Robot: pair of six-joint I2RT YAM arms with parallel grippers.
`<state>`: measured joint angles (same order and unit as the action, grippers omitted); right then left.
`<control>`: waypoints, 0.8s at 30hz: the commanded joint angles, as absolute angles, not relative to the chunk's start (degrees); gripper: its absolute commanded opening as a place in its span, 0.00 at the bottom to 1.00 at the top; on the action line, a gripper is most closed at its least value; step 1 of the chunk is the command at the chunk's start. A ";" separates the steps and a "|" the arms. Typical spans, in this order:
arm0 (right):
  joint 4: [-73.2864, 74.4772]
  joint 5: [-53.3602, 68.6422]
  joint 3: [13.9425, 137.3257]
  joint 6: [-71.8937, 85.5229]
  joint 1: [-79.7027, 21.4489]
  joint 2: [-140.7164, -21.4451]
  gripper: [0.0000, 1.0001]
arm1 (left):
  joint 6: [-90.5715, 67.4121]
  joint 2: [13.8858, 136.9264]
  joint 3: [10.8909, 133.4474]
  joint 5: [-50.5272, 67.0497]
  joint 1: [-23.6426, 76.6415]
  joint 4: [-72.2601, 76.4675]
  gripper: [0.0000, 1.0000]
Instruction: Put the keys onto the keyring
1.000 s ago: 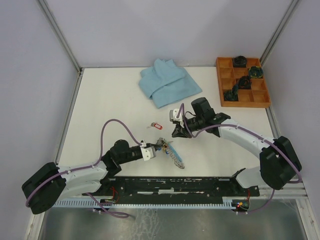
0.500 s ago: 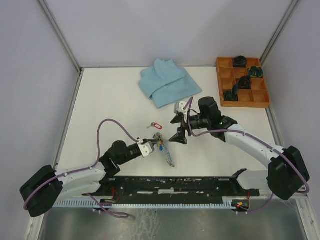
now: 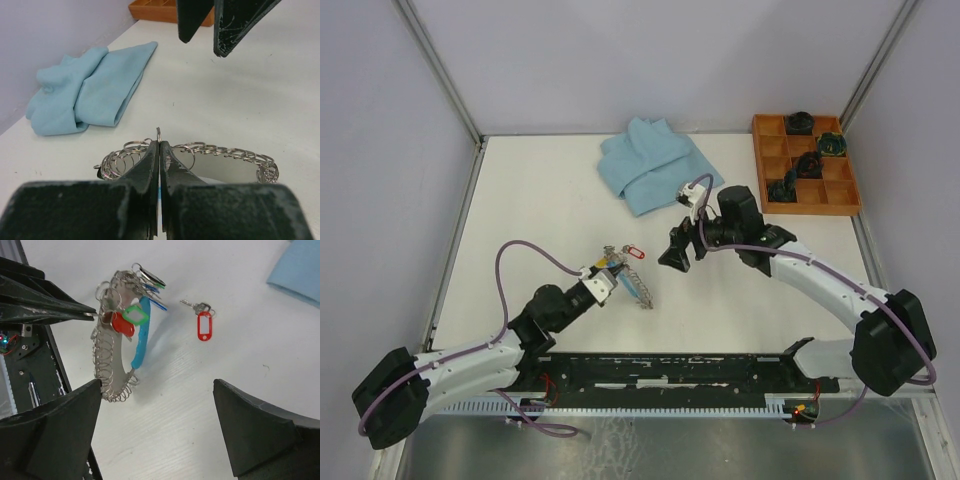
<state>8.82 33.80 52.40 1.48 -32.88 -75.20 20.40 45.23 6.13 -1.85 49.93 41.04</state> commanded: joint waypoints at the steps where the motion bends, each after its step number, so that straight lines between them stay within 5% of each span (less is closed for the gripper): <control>1: 3.26 27.61 47.18 9.44 -31.31 -73.75 1.00 | 16.79 44.42 8.57 -4.59 49.74 42.04 0.03; 10: -12.57 33.41 41.36 19.92 -28.94 -75.39 1.00 | 14.73 47.08 10.29 -4.82 49.74 40.99 0.03; 17: -3.36 31.05 46.01 20.72 -32.48 -74.47 0.99 | 13.69 48.39 11.05 -4.15 49.74 40.54 0.03; 24: 0.97 25.63 48.80 21.46 -39.77 -74.19 0.84 | 12.48 51.23 11.90 -1.77 49.72 41.18 0.03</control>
